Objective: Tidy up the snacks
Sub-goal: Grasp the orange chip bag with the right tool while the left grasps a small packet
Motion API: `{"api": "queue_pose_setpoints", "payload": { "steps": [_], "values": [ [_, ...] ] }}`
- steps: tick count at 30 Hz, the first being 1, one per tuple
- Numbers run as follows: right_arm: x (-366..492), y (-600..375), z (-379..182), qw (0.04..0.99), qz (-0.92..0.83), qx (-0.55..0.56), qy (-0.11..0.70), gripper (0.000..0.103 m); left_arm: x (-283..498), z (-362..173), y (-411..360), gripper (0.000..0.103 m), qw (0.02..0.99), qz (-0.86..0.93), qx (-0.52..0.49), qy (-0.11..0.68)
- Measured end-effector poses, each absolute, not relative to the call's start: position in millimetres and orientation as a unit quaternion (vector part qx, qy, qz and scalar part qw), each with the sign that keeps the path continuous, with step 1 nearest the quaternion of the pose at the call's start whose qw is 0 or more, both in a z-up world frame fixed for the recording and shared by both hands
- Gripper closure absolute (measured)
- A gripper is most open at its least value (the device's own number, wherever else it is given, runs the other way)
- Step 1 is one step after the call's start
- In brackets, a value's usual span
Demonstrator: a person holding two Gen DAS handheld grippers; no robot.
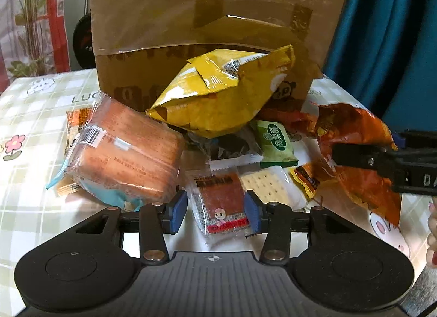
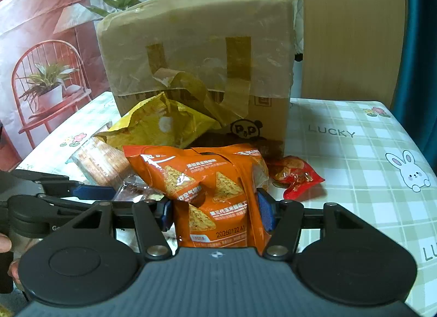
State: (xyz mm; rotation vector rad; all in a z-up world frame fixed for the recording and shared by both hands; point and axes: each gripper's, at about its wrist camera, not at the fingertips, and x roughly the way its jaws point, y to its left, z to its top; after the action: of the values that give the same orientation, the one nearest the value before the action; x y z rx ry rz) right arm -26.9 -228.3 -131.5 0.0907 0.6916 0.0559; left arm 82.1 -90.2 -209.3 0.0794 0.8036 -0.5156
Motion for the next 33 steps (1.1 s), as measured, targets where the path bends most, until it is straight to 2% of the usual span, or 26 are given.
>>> {"api": "queue_pose_setpoints", "payload": {
  "steps": [2,4,5,11,15,17,19,24,26,27,33],
  "values": [
    [-27.3,-228.1,-131.4,0.940,0.028,0.046,0.338,0.043,83.7,-207.5,-92.7,0.050,0.886,-0.243,0.032,0.394],
    [-28.5,-228.2,-130.9,0.940,0.027,0.046,0.337,0.043,83.2,-204.5,-94.8,0.040,0.885,-0.247,0.029,0.394],
    [-28.8,-228.3,-130.6,0.940,0.026,0.046,0.336,0.043,82.5,-202.9,-96.1,0.038,0.885,-0.250,0.028,0.392],
    [-30.5,-228.1,-128.0,0.941,0.024,0.046,0.334,0.043,83.3,-204.3,-108.6,0.038,0.883,-0.233,0.053,0.405],
    [-31.8,-229.2,-128.9,0.941,0.023,0.046,0.335,0.043,85.8,-208.3,-107.4,0.036,0.881,-0.217,0.034,0.418],
    [-32.7,-229.7,-129.1,0.940,0.023,0.047,0.337,0.043,84.8,-207.8,-107.3,0.044,0.881,-0.221,0.034,0.417],
    [-33.1,-230.4,-128.3,0.940,0.023,0.048,0.336,0.043,79.6,-203.7,-106.1,0.058,0.885,-0.218,0.044,0.410],
    [-35.1,-231.7,-124.8,0.943,0.022,0.049,0.329,0.043,69.6,-198.7,-91.1,0.069,0.887,-0.219,0.037,0.405],
    [-36.0,-231.8,-124.3,0.943,0.023,0.048,0.328,0.043,64.9,-195.1,-88.0,0.076,0.891,-0.220,0.044,0.396],
    [-36.3,-231.7,-124.1,0.943,0.023,0.049,0.328,0.043,62.8,-193.1,-87.3,0.085,0.893,-0.221,0.046,0.390],
    [-38.1,-228.3,-120.4,0.944,0.027,0.046,0.325,0.043,55.4,-185.7,-90.4,0.091,0.896,-0.231,0.062,0.374]
  ]
}}
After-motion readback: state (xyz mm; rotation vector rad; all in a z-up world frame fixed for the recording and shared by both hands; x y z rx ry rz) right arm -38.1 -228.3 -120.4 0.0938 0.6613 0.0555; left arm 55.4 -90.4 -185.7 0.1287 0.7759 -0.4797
